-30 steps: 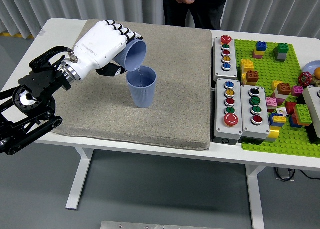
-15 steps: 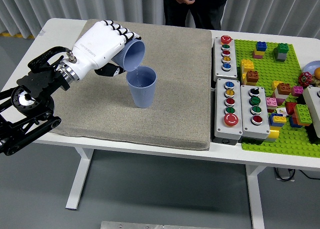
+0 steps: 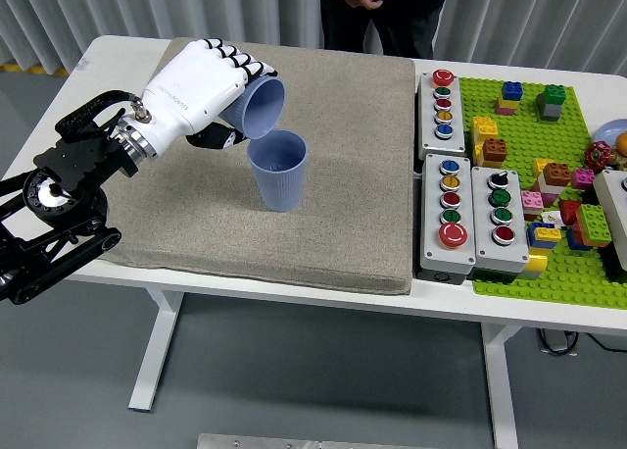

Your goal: Pick cup pour cup place

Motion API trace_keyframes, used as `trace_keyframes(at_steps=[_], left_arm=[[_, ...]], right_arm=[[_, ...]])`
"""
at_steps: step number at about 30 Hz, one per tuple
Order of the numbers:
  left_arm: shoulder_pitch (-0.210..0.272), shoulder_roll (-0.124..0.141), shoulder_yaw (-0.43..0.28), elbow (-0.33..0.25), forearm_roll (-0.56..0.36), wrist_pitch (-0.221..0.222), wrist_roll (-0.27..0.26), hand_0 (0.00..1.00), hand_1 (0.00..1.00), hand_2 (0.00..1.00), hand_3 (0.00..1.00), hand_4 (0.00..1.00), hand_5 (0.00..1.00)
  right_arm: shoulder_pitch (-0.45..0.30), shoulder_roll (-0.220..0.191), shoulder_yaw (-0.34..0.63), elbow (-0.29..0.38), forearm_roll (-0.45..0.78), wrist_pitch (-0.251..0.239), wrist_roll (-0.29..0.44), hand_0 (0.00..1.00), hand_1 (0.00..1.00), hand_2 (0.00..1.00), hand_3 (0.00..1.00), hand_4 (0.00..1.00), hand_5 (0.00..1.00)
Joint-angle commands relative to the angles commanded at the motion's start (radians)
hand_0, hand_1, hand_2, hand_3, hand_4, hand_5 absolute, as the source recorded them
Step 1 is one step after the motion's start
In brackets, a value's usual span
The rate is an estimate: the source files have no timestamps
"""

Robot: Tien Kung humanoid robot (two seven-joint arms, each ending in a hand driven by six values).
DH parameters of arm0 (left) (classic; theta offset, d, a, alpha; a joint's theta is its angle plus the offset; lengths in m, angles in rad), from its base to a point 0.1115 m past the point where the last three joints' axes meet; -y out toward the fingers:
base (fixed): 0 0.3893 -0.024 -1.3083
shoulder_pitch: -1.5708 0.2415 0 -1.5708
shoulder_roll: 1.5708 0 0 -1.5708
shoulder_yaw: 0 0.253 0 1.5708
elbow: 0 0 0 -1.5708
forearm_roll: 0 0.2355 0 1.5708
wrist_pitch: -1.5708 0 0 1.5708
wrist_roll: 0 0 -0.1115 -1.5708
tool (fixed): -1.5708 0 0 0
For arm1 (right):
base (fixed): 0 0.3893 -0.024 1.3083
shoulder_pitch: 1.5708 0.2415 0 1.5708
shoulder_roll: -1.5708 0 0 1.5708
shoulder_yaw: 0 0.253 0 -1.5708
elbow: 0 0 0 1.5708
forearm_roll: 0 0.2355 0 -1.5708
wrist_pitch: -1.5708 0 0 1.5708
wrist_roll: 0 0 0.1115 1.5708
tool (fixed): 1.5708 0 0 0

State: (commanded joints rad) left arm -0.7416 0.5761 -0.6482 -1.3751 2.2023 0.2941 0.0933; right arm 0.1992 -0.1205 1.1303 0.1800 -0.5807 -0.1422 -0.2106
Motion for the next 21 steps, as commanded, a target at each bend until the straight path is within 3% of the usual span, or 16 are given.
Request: trace_keyframes(at_steps=[4, 10, 13, 15, 18, 21], left_arm=[[0.034, -0.015, -0.051, 0.013, -0.107, 0.037, -0.02, 0.555, 0.52, 0.544, 0.568, 0.682, 0.148], [0.107, -0.046, -0.157, 0.043, -0.352, 0.088, -0.084, 0.556, 0.519, 0.545, 0.568, 0.683, 0.145], [0.153, -0.078, -0.235, 0.058, -0.475, 0.116, -0.136, 0.556, 0.519, 0.545, 0.568, 0.683, 0.145], [0.158, -0.081, -0.247, 0.06, -0.56, 0.118, -0.14, 0.556, 0.522, 0.539, 0.563, 0.681, 0.141], [0.222, -0.132, -0.342, 0.082, -0.69, 0.122, -0.189, 0.556, 0.522, 0.539, 0.563, 0.681, 0.141], [0.251, -0.153, -0.391, 0.097, -0.813, 0.13, -0.202, 0.556, 0.525, 0.548, 0.564, 0.685, 0.143]], right_arm=[[-0.001, 0.0, 0.002, 0.0, -0.001, 0.0, 0.0, 0.721, 0.687, 0.736, 0.699, 0.333, 0.295], [-0.002, 0.001, 0.007, 0.0, -0.008, 0.001, -0.001, 0.721, 0.687, 0.735, 0.698, 0.332, 0.295], [-0.002, 0.001, 0.01, 0.0, -0.012, 0.001, -0.001, 0.721, 0.687, 0.735, 0.698, 0.332, 0.295], [-0.002, 0.001, 0.01, 0.0, -0.012, 0.001, -0.001, 0.72, 0.687, 0.736, 0.698, 0.332, 0.295], [-0.002, 0.002, 0.011, 0.0, -0.014, 0.001, -0.002, 0.72, 0.687, 0.736, 0.698, 0.332, 0.295], [-0.001, 0.002, 0.013, 0.0, -0.017, 0.001, -0.003, 0.72, 0.687, 0.736, 0.698, 0.331, 0.294]])
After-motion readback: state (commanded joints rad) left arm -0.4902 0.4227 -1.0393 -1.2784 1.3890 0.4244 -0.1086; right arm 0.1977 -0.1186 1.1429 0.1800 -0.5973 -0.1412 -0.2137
